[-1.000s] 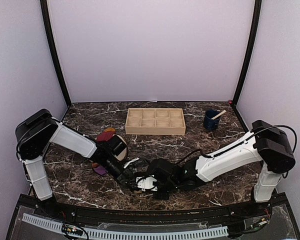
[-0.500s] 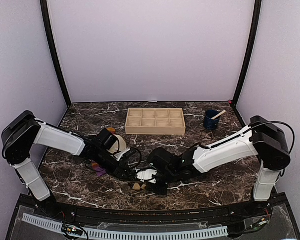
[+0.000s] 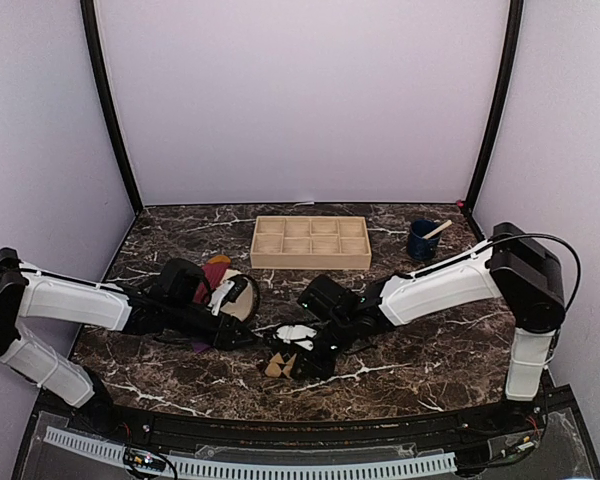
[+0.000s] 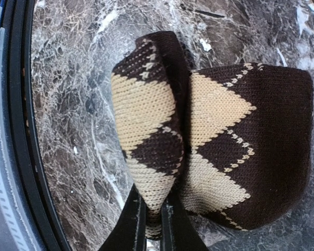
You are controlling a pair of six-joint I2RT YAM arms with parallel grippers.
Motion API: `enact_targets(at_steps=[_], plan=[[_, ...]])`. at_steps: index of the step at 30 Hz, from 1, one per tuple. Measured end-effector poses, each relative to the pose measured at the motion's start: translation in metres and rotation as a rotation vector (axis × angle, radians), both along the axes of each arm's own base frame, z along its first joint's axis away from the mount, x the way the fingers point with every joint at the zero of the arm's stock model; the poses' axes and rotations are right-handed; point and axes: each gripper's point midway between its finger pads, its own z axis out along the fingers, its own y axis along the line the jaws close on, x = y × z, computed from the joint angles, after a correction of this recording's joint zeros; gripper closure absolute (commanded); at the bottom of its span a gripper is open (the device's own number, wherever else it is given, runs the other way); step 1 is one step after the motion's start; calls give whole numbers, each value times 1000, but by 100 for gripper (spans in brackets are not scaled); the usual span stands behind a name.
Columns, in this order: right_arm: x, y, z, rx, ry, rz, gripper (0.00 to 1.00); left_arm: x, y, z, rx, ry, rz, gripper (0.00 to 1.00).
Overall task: Roll the socks
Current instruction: Roll the sock at the center of the board.
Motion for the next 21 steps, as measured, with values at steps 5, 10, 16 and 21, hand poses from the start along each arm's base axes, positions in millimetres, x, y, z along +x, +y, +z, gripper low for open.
enact_targets(at_steps=[5,10,16,21], plan=[[1,-1,1,18,91,-7,94,-8,6,-1,-24,-60,13,58],[2,-2,1,33,177,-12,94,-22,-3,8,-28,-160,-32,58],[2,0,1,32,272,-3,94,-39,-19,15,-11,-282,-114,57],[0,0,1,26,327,5,94,-45,-23,8,39,-344,-165,56]])
